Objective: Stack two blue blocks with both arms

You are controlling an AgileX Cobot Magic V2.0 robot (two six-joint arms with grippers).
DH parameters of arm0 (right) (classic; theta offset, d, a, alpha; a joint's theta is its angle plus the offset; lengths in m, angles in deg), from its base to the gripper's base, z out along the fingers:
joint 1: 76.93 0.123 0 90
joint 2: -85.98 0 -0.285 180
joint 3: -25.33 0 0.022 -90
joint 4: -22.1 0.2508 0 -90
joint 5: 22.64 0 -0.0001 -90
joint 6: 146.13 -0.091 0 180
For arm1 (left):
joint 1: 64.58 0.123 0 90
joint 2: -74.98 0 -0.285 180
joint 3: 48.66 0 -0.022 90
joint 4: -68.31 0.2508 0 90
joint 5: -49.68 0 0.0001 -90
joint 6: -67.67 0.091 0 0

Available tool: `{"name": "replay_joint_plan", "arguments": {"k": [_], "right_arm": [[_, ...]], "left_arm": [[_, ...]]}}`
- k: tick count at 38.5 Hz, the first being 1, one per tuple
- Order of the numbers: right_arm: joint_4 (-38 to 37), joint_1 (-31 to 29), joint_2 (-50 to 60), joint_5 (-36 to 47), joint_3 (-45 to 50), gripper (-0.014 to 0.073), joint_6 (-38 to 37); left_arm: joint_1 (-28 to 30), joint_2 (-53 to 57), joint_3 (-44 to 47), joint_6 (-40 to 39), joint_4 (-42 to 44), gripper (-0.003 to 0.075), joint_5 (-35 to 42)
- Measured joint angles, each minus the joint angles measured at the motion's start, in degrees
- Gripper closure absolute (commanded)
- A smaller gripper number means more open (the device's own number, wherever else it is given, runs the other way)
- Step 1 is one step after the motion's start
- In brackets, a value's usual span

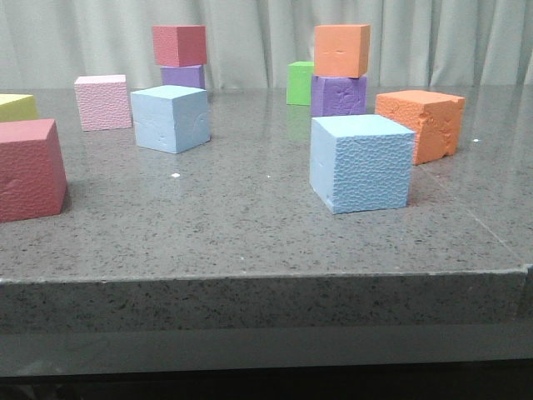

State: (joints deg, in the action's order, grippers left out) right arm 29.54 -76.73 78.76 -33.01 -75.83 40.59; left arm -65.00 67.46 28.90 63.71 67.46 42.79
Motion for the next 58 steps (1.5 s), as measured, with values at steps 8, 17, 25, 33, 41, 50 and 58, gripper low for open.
{"name": "replay_joint_plan", "arguments": {"k": [8,17,25,33,41,50,58], "right_arm": [[0.0,0.0,0.0,3.03,0.0,0.0663,0.0],[0.0,0.0,0.0,8.56,0.0,0.0663,0.0],[0.0,0.0,0.0,9.68,-1.27,0.0663,-1.65],[0.0,0.0,0.0,4.07,-10.55,0.0661,-2.12],[0.0,0.0,-4.59,-6.61,-22.55,0.0661,-2.12],[1.25,0.0,-18.67,-14.67,-32.38,0.0661,-2.12],[1.31,0.0,-24.56,-16.84,-34.56,0.0661,-2.23]], "left_arm": [[0.0,0.0,0.0,0.0,0.0,0.0741,2.55],[0.0,0.0,0.0,0.0,0.0,0.0741,7.66],[0.0,0.0,0.0,0.0,0.0,0.0741,19.73],[0.0,0.0,-4.01,0.0,0.0,0.0741,19.52],[0.0,-5.8,-17.08,0.0,0.0,0.0741,1.47],[0.0,-20.83,-28.34,0.0,0.0,0.0741,-11.02],[0.0,-26.92,-31.94,0.0,0.0,0.074,-13.11]]}}
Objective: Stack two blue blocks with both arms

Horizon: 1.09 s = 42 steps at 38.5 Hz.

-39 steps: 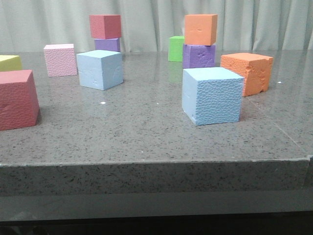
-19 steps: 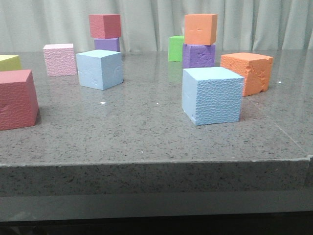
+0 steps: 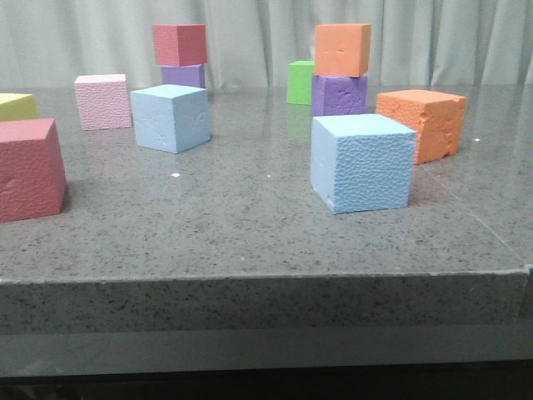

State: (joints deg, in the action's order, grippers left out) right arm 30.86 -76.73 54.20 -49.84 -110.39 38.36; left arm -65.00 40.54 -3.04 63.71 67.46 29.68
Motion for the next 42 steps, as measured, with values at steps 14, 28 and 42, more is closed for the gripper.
{"name": "replay_joint_plan", "arguments": {"k": [14,28,42], "right_arm": [[0.22,0.0,0.0,-0.33,-0.13,0.0167,0.0],[0.52,0.0,-0.16,-0.21,-0.13,-0.0052,0.0],[4.48,3.8,-16.25,-5.83,-7.24,-0.0052,0.61]], "left_arm": [[0.0,-0.15,-0.27,0.0,0.0,0.0196,-0.26],[0.0,-0.15,-0.27,0.0,0.0,0.004,-0.26],[0.0,-0.15,-0.27,0.0,0.0,0.0041,-0.26]]}}
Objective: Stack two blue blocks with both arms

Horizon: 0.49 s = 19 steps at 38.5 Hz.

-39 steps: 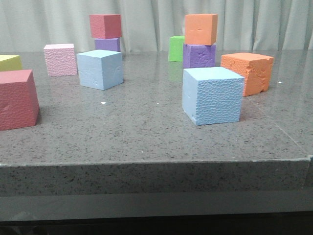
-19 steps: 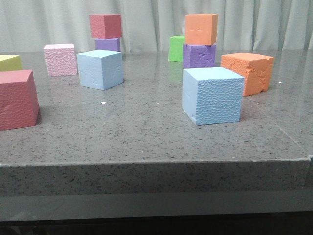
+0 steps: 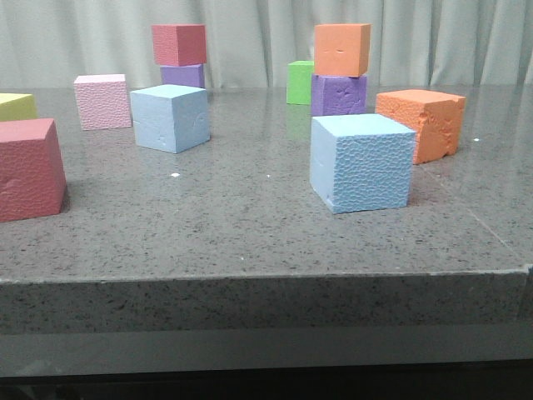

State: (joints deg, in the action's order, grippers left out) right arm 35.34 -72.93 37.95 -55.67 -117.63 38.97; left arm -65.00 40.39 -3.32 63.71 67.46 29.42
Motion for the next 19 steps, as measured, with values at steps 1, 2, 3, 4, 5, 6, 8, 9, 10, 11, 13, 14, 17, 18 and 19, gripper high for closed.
{"name": "replay_joint_plan", "arguments": {"k": [1,2,3,4,5,6,8,9,10,11,13,14,17,18,19], "right_arm": [[0.95,1.07,-2.76,-0.84,-1.42,-0.0052,0.32],[2.1,2.24,-5.1,-1.5,-2.63,-0.0052,0.81],[3.04,3.51,-6.95,-2.02,-3.64,-0.0052,1.55],[4.01,4.59,-8.88,-2.49,-4.91,-0.0052,2.01],[5.34,6.0,-11.33,-2.85,-6.18,-0.0052,2.78],[6.5,7.16,-13.79,-3.21,-7.2,-0.0052,3.55],[8.38,9.65,-17.51,-3.6,-9.36,-0.0052,4.9],[9.26,10.65,-19.27,-3.75,-10.31,-0.0052,5.18],[10.5,11.54,-21.42,-4.04,-11.3,-0.0052,5.47],[11.82,12.4,-23.52,-4.56,-12.54,-0.0052,5.79],[14.24,13.22,-26.68,-5.25,-14.57,-0.0052,6.05],[15.78,13.46,-28.51,-5.55,-15.59,-0.0052,6.19],[18.38,13.55,-33.37,-6.23,-18.25,-0.0052,6.39],[18.55,13.55,-34.76,-6.5,-18.81,-0.0052,6.39],[18.64,13.55,-35.8,-6.78,-19.32,-0.0052,6.39]], "left_arm": [[0.0,0.0,0.0,0.0,0.0,0.0041,0.0],[0.0,0.0,0.0,0.0,0.0,0.0041,0.0],[0.0,0.0,0.0,0.0,0.0,0.0041,0.0],[0.0,0.0,0.0,0.0,0.0,0.0041,0.0],[0.0,0.0,0.0,0.0,0.0,0.0041,0.0],[0.0,0.0,0.0,0.0,0.0,0.0041,0.0],[0.0,0.0,0.0,0.0,0.0,0.0041,0.0],[0.0,0.0,0.0,0.0,0.0,0.0041,0.0],[0.0,0.0,0.0,0.0,0.0,0.0041,0.0],[0.0,0.0,0.0,0.0,0.0,0.0041,0.0],[0.0,0.0,0.0,0.0,0.0,0.0041,0.0],[0.0,0.0,0.0,0.0,0.0,0.0041,0.0],[0.0,0.0,0.0,0.0,0.0,0.0041,0.0],[0.0,0.0,0.0,0.0,0.0,0.0041,0.0],[0.0,0.0,0.0,0.0,0.0,0.0041,0.0]]}}
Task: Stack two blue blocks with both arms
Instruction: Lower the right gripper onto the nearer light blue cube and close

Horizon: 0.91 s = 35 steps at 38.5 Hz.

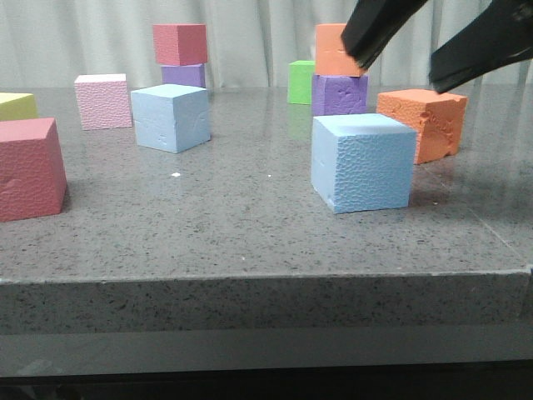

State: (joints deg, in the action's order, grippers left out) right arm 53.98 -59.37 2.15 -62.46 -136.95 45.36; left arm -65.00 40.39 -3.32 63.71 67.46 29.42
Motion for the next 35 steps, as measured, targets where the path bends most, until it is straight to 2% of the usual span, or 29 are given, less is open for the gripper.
{"name": "replay_joint_plan", "arguments": {"k": [22,26,32,35], "right_arm": [[0.89,2.43,-11.8,-1.7,-4.72,-0.0047,0.7],[0.89,2.54,-12.02,-1.61,-4.72,0.0032,0.7],[0.98,2.54,-12.02,-1.61,-4.72,0.027,0.81],[1.11,2.54,-12.02,-1.61,-4.72,0.0285,0.81]], "left_arm": [[0.0,0.0,0.0,0.0,0.0,0.0041,-0.11],[0.0,0.0,0.0,0.0,0.0,0.0041,-0.11],[0.0,0.0,0.0,0.0,0.0,0.0041,-0.11],[0.0,0.0,0.0,0.0,0.0,0.0041,-0.11]]}}
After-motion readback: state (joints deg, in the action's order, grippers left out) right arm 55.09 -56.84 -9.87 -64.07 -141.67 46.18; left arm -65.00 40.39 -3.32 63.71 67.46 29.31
